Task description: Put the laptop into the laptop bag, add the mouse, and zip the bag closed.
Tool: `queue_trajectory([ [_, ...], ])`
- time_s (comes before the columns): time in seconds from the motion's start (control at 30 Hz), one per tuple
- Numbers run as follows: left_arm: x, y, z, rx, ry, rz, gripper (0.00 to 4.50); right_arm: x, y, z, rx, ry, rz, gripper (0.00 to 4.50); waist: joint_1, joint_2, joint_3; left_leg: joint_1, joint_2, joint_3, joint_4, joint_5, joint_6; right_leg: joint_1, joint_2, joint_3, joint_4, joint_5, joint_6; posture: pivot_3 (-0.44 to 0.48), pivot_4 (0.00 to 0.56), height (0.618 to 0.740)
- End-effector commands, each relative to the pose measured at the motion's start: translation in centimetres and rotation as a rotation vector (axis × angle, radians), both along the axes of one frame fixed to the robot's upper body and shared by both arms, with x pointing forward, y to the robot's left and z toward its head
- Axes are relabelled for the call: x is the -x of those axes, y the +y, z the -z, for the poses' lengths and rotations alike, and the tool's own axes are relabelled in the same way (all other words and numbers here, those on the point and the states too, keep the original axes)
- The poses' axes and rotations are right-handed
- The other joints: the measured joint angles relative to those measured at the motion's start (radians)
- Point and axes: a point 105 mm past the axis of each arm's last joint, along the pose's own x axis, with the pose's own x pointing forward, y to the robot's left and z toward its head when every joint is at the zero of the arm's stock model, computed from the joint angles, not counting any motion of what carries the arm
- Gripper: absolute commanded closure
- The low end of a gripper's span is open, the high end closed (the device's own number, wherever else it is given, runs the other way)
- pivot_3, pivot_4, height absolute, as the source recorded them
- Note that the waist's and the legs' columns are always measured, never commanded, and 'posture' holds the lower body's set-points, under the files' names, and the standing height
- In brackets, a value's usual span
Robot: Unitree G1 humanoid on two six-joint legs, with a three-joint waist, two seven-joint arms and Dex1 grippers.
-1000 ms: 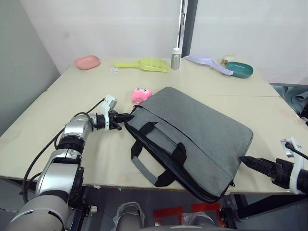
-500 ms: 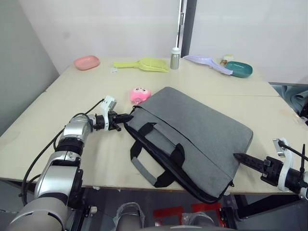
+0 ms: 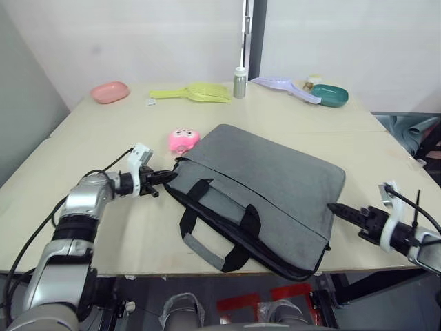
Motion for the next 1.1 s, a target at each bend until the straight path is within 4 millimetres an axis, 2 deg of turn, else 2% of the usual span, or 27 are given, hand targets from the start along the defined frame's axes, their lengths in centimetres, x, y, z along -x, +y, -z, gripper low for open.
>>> queue_trajectory([
  [0.03, 1.6, 0.3, -1.4, -0.003, -0.008, 0.006, 4.50, -2.6, 2.0, -2.3, 0.003, -0.116, -0.014, 4.47, -0.003, 0.001, 0.000, -0.001, 0.000, 0.000, -0.001, 0.000, 0.000, -0.001, 0.000, 0.000, 0.000, 0.000, 0.000, 0.000, 0.150, 0.740],
  [0.27, 4.0, 1.8, -1.1, -0.039, 0.027, -0.051, 4.50, -6.7, 3.6, -3.3, 0.046, -0.162, 0.013, 4.47, 0.004, 0.001, 0.001, -0.005, 0.000, 0.001, -0.003, 0.000, -0.001, -0.005, 0.000, 0.000, -0.002, -0.001, -0.001, 0.000, 0.150, 0.740],
  [0.43, 6.0, 1.7, 0.0, -0.074, 0.062, -0.064, 4.50, -8.7, 4.6, -3.3, 0.059, -0.170, 0.009, 4.47, 0.005, 0.001, 0.001, -0.005, 0.000, 0.001, -0.005, 0.001, -0.001, -0.006, 0.001, -0.001, -0.003, -0.001, -0.002, 0.000, 0.150, 0.740],
  [0.6, 6.9, 1.3, 0.4, -0.070, 0.079, -0.067, 4.50, -9.3, 4.4, -2.7, 0.086, -0.155, 0.016, 4.47, 0.012, 0.001, 0.000, -0.004, 0.000, 0.001, -0.005, 0.001, 0.000, -0.005, 0.001, -0.001, -0.003, -0.001, -0.002, 0.000, 0.150, 0.740],
  [0.83, 8.7, 1.2, 1.3, -0.117, 0.122, -0.041, 4.50, -9.2, 4.2, -2.0, 0.094, -0.136, 0.018, 4.47, 0.014, 0.001, -0.001, -0.003, 0.000, 0.001, -0.005, 0.000, 0.000, -0.004, 0.001, 0.000, -0.002, -0.001, -0.002, 0.000, 0.150, 0.740],
  [1.1, 8.5, 1.2, 1.3, -0.122, 0.121, -0.035, 4.50, -9.3, 4.2, -1.4, 0.099, -0.128, 0.028, 4.47, 0.013, 0.000, -0.001, -0.002, 0.000, 0.002, -0.005, 0.001, 0.000, -0.004, 0.001, 0.000, -0.001, -0.001, -0.002, 0.000, 0.150, 0.740],
])
